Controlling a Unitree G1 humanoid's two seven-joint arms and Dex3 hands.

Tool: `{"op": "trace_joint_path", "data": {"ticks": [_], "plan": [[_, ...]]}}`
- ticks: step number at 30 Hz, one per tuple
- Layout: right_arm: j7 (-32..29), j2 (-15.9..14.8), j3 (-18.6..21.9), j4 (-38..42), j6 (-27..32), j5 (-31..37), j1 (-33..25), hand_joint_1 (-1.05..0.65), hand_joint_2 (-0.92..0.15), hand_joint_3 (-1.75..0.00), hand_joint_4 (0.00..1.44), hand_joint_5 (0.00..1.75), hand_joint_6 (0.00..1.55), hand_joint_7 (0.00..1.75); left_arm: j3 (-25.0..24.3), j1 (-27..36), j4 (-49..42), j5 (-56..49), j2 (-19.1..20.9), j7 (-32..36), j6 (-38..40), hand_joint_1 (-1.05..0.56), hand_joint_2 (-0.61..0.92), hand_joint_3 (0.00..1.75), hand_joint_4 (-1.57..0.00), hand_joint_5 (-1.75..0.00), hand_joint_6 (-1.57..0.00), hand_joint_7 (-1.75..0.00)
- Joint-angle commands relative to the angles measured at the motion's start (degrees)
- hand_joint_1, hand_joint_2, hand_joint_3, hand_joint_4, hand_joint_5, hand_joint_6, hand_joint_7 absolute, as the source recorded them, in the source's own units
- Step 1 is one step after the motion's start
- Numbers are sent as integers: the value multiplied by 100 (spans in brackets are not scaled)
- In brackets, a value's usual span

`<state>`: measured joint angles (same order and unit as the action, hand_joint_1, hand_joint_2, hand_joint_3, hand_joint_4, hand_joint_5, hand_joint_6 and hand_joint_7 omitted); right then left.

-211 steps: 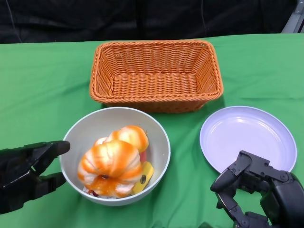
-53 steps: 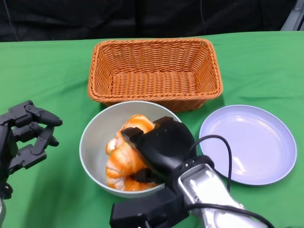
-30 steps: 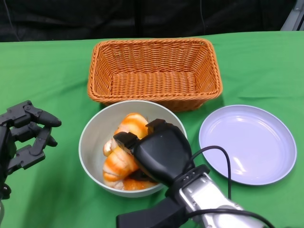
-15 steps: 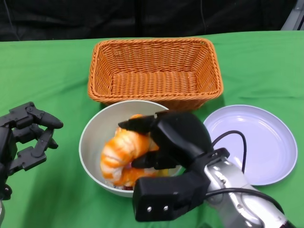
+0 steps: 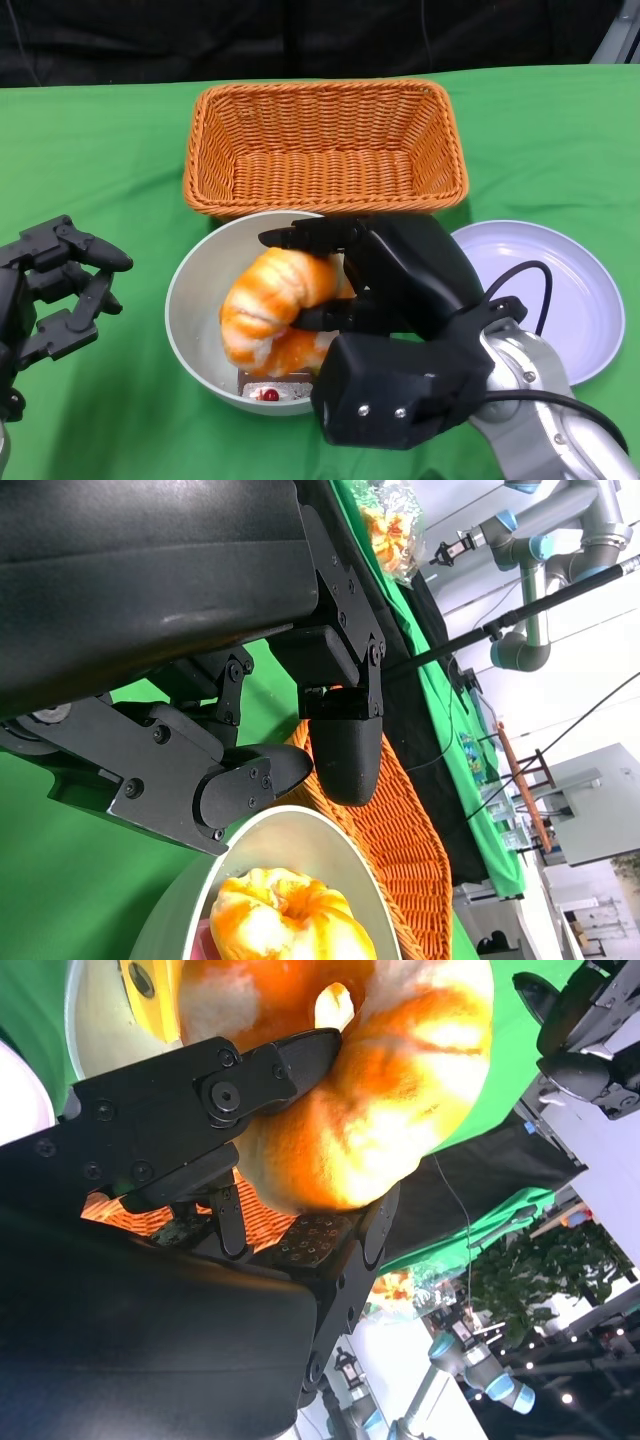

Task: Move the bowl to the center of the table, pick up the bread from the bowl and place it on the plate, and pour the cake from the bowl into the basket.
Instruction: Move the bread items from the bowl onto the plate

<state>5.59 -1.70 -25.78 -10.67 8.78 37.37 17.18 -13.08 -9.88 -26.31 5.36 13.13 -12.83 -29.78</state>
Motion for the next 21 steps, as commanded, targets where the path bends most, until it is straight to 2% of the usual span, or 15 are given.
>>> {"op": "trace_joint_path", "data": {"ticks": [1, 7, 9, 11, 12, 14, 17, 19, 21], "plan": [[352, -7, 573, -717, 370, -594, -165, -16, -92, -2, 81, 147, 121, 5, -46, -39, -109, 40, 138, 9, -34, -9, 68, 79, -81, -145, -80, -113], [462, -35, 607, -862, 525, -693, -181, -16, -92, -3, 82, 146, 121, 5, -39, -45, -129, 45, 146, 13, -48, -9, 69, 78, -81, -146, -81, -113], [651, -118, 1014, -1206, 829, -960, -295, -19, -92, -7, 78, 147, 121, 6, -33, -34, -92, 39, 141, 25, -25, -8, 69, 79, -81, -146, -81, -112], [747, -173, 1186, -1384, 1006, -1103, -341, -21, -92, -8, 76, 149, 122, 6, -29, -29, -76, 37, 139, 31, -15, -7, 69, 79, -81, -145, -81, -112], [830, -159, 1420, -1530, 1251, -1308, -385, -21, -92, -9, 76, 149, 122, 6, -31, -42, -119, 25, 147, 35, -40, -7, 69, 79, -81, -145, -81, -112], [936, -159, 1712, -1734, 1598, -1592, -436, -18, -92, -11, 73, 144, 121, 6, -32, -60, -174, 10, 158, 40, -73, -7, 69, 78, -81, -145, -80, -112], [960, -210, 1763, -1837, 1790, -1722, -431, -18, -92, -12, 73, 142, 121, 7, -31, -68, -198, 8, 162, 41, -90, -7, 69, 77, -81, -145, -80, -112], [1051, -340, 2410, -1789, 1871, -2214, -549, -20, -92, -12, 75, 141, 123, 9, -41, -102, -260, 45, 167, 15, -110, -7, 70, 77, -81, -144, -80, -112], [1080, -430, 2693, -1763, 1900, -2487, -602, -21, -92, -12, 77, 139, 123, 11, -41, -121, -298, 63, 172, 5, -128, -7, 70, 78, -81, -144, -81, -112]]}}
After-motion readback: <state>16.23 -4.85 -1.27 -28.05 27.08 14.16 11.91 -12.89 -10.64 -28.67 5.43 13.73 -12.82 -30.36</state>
